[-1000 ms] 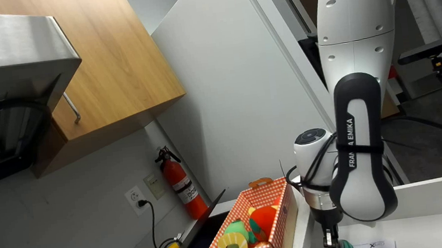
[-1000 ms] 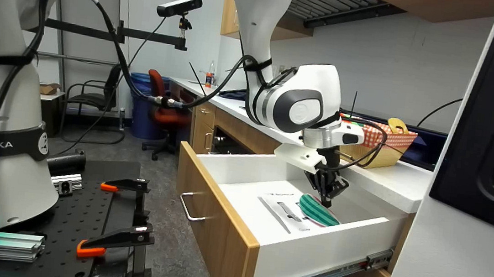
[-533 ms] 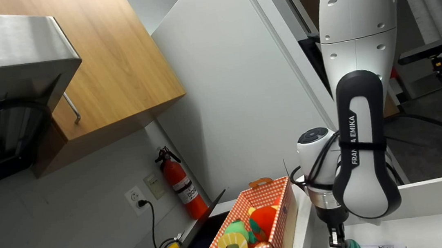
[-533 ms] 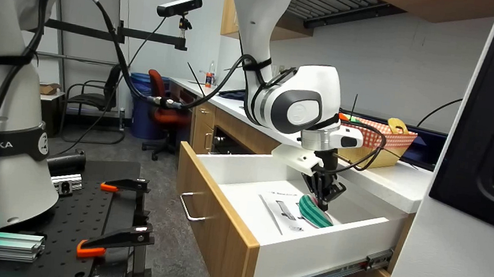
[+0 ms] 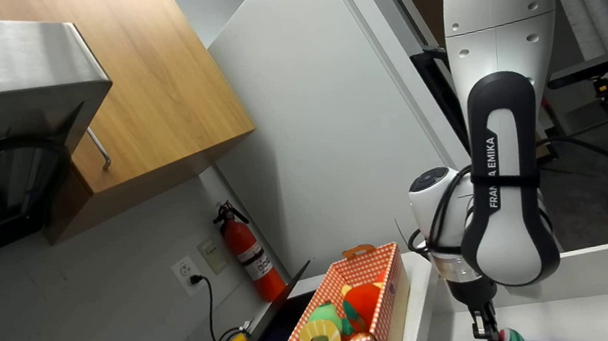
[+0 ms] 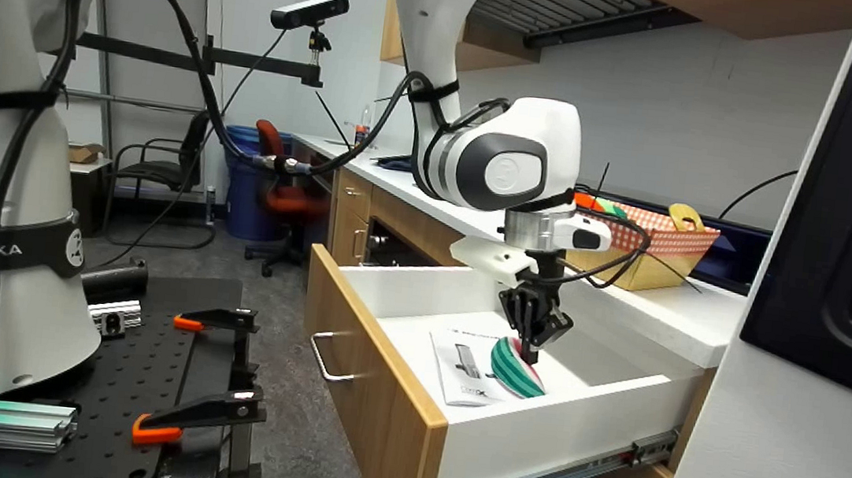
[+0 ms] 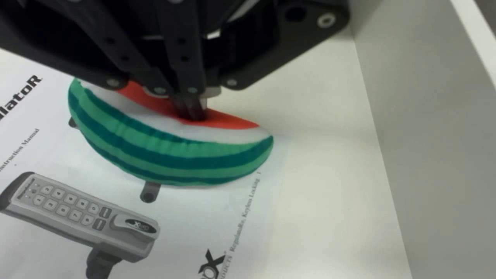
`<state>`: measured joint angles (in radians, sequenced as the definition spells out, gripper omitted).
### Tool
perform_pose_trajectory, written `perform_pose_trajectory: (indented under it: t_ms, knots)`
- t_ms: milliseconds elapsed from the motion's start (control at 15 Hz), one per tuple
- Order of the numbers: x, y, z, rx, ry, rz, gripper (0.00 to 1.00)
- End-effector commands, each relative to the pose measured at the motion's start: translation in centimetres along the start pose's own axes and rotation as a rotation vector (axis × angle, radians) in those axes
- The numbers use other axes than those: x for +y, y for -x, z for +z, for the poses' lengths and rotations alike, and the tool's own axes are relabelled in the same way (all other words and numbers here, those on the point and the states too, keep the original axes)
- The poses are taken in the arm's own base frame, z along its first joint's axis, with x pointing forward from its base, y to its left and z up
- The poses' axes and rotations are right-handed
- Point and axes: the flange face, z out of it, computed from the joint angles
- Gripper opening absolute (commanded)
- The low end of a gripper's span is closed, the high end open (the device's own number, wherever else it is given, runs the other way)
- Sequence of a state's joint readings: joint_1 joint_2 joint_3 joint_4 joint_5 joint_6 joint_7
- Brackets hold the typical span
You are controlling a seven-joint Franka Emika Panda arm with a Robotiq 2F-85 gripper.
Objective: Remove a piece of watermelon plush toy from the open drawer, put the watermelon in the carton box and then close the drawer
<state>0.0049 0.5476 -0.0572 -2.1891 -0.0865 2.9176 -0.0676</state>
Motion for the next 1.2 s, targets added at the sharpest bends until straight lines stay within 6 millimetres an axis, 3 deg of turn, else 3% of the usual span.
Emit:
perform_pose_trajectory:
  t_ms: [0, 600, 1133]
  knots:
    - [-0.7, 1.1, -1.9, -0.048, -0.005, 0.027, 0.00]
    - [-1.7, 3.2, -3.8, -0.139, -0.023, 0.063, 0.00]
    - [-3.3, 3.8, -9.0, -0.131, -0.010, 0.056, 0.00]
